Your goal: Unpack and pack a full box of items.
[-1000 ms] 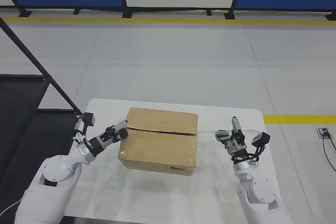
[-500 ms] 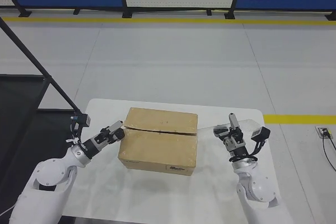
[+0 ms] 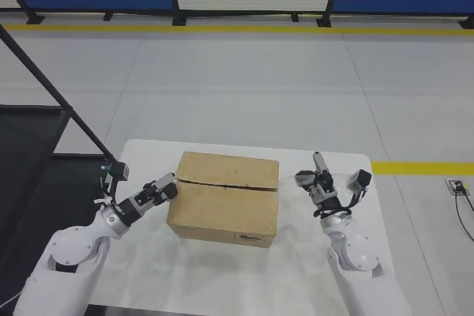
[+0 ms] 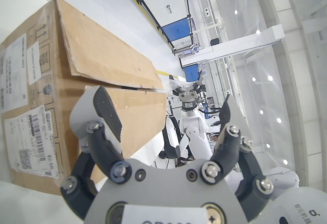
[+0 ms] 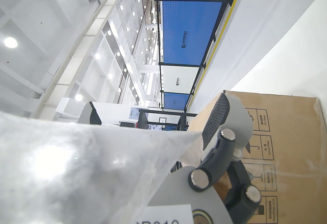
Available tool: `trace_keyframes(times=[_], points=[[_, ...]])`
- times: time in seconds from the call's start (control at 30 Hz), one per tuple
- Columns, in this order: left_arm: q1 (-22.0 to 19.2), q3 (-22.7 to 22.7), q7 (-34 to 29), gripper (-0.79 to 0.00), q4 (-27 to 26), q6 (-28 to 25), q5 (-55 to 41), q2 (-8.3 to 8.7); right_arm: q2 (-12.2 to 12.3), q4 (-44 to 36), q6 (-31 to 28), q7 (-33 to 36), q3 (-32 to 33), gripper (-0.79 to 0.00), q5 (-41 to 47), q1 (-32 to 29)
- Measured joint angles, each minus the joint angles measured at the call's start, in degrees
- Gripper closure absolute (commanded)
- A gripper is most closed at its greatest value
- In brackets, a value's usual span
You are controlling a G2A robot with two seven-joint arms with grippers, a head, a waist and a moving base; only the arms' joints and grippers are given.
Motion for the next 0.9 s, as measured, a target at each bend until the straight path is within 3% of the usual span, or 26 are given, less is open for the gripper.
trace_keyframes(times=[0.6,0.9], points=[[-5.3,5.6,6.0,-0.785,6.1,0.4,0.0,-1.83,-0.6,-4.6,0.8,-1.5,-3.5,-0.785,-6.6,0.4],[-5.8,6.1,6.0,-0.785,7.8,-0.1,0.3,-2.15,-1.4,-4.6,3.3,-7.1,-6.2,-0.785,-12.3,2.1]])
